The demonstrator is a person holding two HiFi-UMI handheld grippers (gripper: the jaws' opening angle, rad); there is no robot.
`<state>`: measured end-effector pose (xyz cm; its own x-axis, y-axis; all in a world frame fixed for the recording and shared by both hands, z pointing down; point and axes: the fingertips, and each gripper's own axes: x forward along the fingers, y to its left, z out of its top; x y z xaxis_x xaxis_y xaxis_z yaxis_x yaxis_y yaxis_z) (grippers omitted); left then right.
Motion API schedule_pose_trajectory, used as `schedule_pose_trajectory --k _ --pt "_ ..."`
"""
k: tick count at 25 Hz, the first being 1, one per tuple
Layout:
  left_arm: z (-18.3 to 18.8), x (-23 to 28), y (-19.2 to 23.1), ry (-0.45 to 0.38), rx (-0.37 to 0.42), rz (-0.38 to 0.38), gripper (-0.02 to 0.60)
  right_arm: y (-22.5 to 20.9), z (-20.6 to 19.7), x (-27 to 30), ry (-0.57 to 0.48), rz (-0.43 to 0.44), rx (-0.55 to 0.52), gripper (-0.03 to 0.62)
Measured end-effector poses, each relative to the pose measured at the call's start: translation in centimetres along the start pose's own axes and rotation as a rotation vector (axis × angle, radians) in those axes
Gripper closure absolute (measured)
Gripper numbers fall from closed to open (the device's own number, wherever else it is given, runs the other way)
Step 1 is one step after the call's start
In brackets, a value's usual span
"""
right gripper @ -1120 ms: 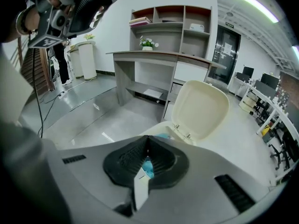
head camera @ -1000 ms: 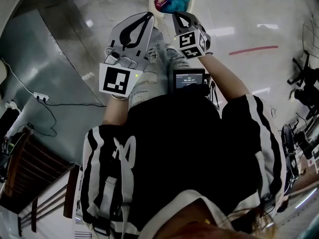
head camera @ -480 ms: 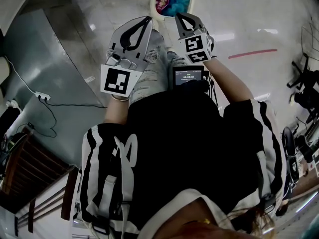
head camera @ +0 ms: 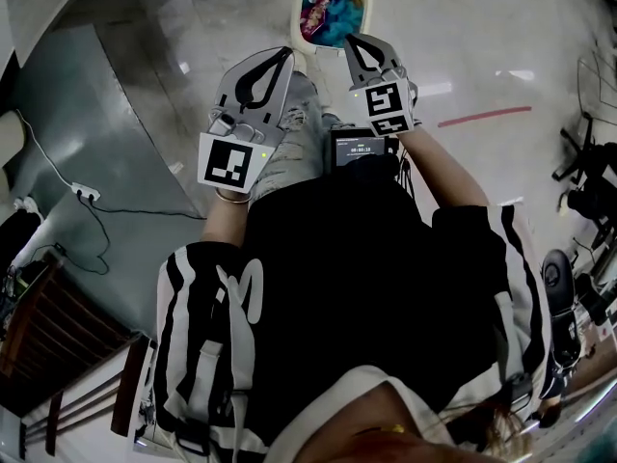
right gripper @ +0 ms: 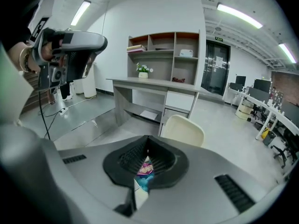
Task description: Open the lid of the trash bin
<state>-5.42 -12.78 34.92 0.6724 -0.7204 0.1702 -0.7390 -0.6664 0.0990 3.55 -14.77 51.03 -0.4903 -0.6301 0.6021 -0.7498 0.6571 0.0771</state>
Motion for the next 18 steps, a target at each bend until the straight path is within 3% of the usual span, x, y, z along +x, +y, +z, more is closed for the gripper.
schedule_pose_trajectory --k 18 --pt "2.7 -1.5 -2.8 0.004 0.05 -0.032 0.574 -0.8 5.7 -6.7 -0.148 -0.031 0.022 0.586"
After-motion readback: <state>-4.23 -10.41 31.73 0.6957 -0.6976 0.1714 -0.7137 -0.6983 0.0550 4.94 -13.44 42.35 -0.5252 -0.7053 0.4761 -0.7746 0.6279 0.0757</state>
